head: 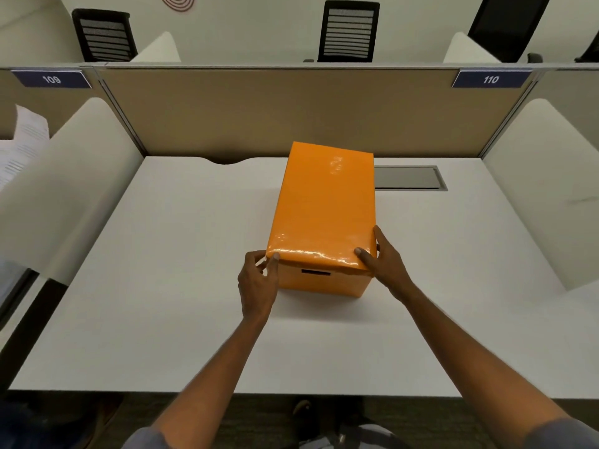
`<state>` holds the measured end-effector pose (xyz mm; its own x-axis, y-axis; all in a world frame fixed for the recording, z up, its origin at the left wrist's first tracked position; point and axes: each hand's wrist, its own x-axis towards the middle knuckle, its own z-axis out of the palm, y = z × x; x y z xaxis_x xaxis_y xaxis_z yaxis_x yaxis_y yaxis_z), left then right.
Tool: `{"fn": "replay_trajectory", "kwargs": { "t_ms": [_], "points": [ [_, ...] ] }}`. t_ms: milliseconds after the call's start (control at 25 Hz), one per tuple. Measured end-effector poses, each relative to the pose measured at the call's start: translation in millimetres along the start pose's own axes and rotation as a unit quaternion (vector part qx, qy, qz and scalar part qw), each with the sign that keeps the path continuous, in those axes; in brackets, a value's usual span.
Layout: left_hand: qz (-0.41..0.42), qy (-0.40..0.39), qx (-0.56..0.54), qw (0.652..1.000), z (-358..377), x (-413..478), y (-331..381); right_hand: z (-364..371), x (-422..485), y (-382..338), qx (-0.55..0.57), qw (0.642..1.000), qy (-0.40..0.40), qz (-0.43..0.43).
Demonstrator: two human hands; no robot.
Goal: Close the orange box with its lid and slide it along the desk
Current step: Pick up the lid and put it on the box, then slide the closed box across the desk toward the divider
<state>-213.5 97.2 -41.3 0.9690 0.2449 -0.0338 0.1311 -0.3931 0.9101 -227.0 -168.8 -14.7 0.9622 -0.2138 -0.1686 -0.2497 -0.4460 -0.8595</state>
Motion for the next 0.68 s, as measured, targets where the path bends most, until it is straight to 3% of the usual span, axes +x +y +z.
{"fn": "replay_trajectory", "kwargs": {
  "t_ms": [200,520,680],
  "points": [
    [-0.061,-0.019,-0.009,0.998,-6,13,7,15,-1,-11,-0.013,1.000,0.011,0.015],
    [-0.134,-0.170,-0.001,0.976,-30,54,15,12,1,-9,0.005,0.999,0.021,0.047],
    [-0.112,-0.156,0.026,0.981,-28,56,13,14,4,-11,-0.035,0.998,0.019,0.042]
  ]
}}
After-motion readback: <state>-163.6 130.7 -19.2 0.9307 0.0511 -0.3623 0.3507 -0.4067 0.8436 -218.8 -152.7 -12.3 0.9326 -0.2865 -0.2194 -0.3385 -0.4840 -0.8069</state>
